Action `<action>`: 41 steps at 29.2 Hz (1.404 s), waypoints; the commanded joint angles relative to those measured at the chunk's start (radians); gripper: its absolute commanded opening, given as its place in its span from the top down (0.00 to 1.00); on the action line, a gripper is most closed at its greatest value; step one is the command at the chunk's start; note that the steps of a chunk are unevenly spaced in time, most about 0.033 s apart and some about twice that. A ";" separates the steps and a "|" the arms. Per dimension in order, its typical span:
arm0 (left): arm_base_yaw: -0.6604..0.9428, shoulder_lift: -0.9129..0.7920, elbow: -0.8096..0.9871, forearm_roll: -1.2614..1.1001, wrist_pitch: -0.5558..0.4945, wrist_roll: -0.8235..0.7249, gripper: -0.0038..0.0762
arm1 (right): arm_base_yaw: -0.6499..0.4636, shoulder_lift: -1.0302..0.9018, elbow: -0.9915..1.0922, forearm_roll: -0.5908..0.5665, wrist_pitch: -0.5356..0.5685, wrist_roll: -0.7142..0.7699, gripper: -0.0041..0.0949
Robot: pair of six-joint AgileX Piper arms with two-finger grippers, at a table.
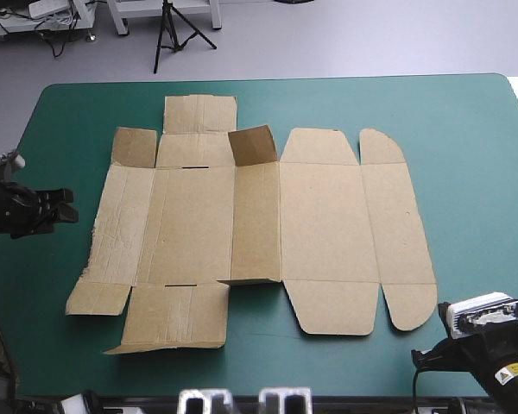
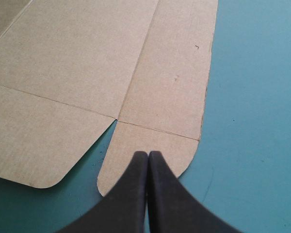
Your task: Fold the box
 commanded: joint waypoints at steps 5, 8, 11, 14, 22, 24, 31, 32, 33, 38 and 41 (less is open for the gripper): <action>-0.004 0.065 0.069 -0.019 -0.016 0.120 0.45 | -0.001 0.014 -0.022 0.013 -0.058 -0.001 0.98; -0.004 0.105 0.071 -0.021 -0.036 0.149 0.45 | -0.001 0.014 -0.022 0.013 -0.054 -0.001 0.98; -0.004 0.133 0.071 -0.021 -0.052 0.149 0.45 | -0.001 0.014 -0.022 0.013 -0.050 -0.001 0.98; -0.004 0.169 0.071 -0.043 -0.043 0.154 0.45 | -0.001 0.014 -0.022 0.013 -0.050 -0.001 0.98; -0.004 0.248 0.071 -0.150 0.045 0.203 0.45 | -0.001 0.014 -0.022 0.013 -0.050 -0.001 0.98; -0.004 0.269 0.071 -0.152 0.072 0.203 0.45 | -0.001 0.016 -0.022 0.013 -0.050 -0.001 0.98; -0.062 0.288 0.071 -0.184 0.072 0.201 0.45 | -0.001 0.016 -0.022 0.013 -0.050 -0.001 0.98; -0.083 0.288 0.071 -0.184 0.072 0.201 0.45 | -0.001 0.016 -0.022 0.013 -0.050 -0.001 0.98; -0.100 0.288 0.071 -0.184 0.072 0.204 0.45 | -0.001 0.016 -0.022 0.013 -0.050 -0.001 0.98; -0.183 0.288 0.071 -0.184 0.072 0.229 0.45 | -0.001 0.016 -0.022 0.013 -0.050 -0.001 0.98; -0.205 0.288 0.071 -0.197 0.072 0.220 0.45 | -0.001 0.016 -0.022 0.022 -0.050 -0.001 0.98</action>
